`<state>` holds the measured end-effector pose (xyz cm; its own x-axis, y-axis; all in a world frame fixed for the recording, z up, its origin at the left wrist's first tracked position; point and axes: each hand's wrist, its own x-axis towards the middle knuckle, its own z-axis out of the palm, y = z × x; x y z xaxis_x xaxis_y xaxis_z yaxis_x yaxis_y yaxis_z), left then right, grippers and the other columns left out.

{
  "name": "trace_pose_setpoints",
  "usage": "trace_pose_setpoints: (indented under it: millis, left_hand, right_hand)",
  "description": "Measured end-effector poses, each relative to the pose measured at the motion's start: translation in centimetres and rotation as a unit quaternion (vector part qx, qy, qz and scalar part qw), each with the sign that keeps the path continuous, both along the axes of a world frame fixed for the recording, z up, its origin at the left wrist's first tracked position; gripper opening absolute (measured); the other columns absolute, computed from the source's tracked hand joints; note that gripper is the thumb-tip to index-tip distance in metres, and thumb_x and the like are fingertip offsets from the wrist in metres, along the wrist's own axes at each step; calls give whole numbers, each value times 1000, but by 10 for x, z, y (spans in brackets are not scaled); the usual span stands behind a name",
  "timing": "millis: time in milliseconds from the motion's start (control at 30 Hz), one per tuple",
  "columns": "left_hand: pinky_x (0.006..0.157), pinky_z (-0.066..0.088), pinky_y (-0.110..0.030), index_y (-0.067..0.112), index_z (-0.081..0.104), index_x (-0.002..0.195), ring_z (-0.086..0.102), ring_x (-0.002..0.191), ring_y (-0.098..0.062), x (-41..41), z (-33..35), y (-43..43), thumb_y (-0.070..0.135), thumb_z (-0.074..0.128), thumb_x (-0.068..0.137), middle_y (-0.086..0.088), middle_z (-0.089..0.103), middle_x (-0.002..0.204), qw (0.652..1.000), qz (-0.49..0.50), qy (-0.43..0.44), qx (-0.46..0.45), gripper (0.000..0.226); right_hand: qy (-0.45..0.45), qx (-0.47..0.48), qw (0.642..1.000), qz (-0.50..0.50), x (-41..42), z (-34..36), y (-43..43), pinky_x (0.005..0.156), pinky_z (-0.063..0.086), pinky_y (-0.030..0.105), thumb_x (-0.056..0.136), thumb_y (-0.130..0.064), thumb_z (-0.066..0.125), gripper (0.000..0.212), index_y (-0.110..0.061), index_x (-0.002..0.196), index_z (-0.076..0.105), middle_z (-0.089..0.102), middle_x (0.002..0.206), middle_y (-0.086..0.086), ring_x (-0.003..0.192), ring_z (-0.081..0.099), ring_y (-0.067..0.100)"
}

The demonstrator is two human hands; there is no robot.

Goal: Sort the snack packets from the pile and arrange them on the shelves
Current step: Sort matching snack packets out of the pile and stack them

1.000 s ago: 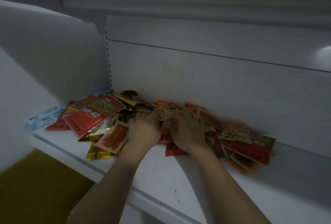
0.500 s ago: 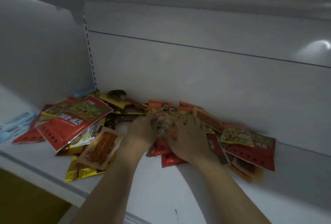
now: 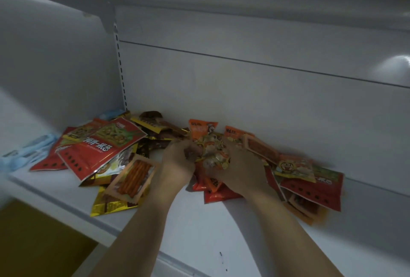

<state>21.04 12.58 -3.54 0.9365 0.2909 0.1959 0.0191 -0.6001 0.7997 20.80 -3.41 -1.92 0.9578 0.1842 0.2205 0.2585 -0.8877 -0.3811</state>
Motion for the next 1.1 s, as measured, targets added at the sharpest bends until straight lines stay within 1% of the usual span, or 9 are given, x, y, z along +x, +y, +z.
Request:
trace_pose_setpoints:
  millis: [167, 233, 333, 433, 533, 667, 833, 1000, 1100]
  left_hand:
    - [74, 44, -16, 40, 63, 78, 56, 94, -8, -15, 8, -2, 2, 65, 90, 8, 55, 112, 998, -1, -50, -47, 40]
    - [72, 53, -22, 47, 60, 78, 59, 87, -3, -26, 7, -1, -4, 66, 84, 12, 54, 106, 994, 3, -79, -72, 52]
    - [68, 59, -37, 52, 61, 86, 61, 75, -4, -40, -1, -3, -4, 60, 86, 21, 57, 91, 990, 5, -97, -98, 55]
    - [53, 53, -24, 38, 72, 105, 59, 57, -5, -50, -6, -12, -8, 58, 86, 6, 66, 72, 983, -7, -95, -155, 52]
    - [48, 46, -21, 27, 74, 109, 56, 54, -2, -57, -12, -15, -15, 54, 86, 3, 69, 82, 976, -17, -96, -193, 51]
    - [71, 61, -43, 51, 72, 85, 67, 84, -10, -54, -17, -8, -15, 52, 78, 19, 69, 100, 986, -10, -57, -159, 69]
    - [71, 60, -44, 57, 69, 80, 68, 79, -15, -55, -18, -7, 3, 58, 81, 14, 72, 95, 987, -3, -43, -152, 55]
    - [84, 57, -42, 44, 68, 81, 66, 93, -10, -49, -24, -5, 41, 70, 85, 14, 72, 96, 985, 7, -67, -157, 5]
    - [83, 57, -47, 41, 71, 79, 68, 92, -14, -46, -28, -3, 36, 78, 81, 14, 73, 91, 979, 7, -81, -188, 9]
  right_hand:
    - [-69, 65, 995, 9, -12, 13, -7, 92, 43, 33, 89, -47, 61, 54, -31, 140, 48, 59, 134, -5, 124, 54, 20]
    - [-163, 123, 977, -53, -17, 22, -17, 72, 41, 26, 93, -33, 58, 37, -23, 128, 56, 62, 119, 1, 101, 61, 22]
    - [-235, 236, 937, -107, -19, 24, -30, 55, 30, 8, 93, -22, 63, 22, -11, 110, 54, 58, 103, 7, 65, 46, 4]
    - [-204, 295, 929, -89, -17, 14, -28, 55, 32, 7, 89, -20, 70, 29, -18, 100, 44, 58, 94, 5, 68, 52, 9]
    - [-137, 364, 920, -40, -20, 11, -15, 74, 44, 14, 86, -19, 73, 40, -22, 115, 46, 59, 107, -1, 94, 61, 15]
    - [-50, 292, 955, -22, -22, 4, -1, 102, 44, 35, 89, -28, 70, 60, -28, 142, 43, 47, 143, -3, 127, 50, 16]
    - [23, 186, 979, -81, -24, 5, 0, 86, 44, 34, 91, -49, 60, 50, -21, 132, 51, 61, 123, 0, 116, 56, 25]
    - [13, 207, 976, -69, -27, 0, 4, 52, 30, 27, 94, -45, 56, 29, -16, 99, 52, 52, 79, -8, 73, 53, 14]
    - [24, 252, 966, -58, -28, -3, 8, 52, 30, 25, 95, -40, 57, 27, -15, 101, 51, 52, 79, -6, 67, 50, 10]
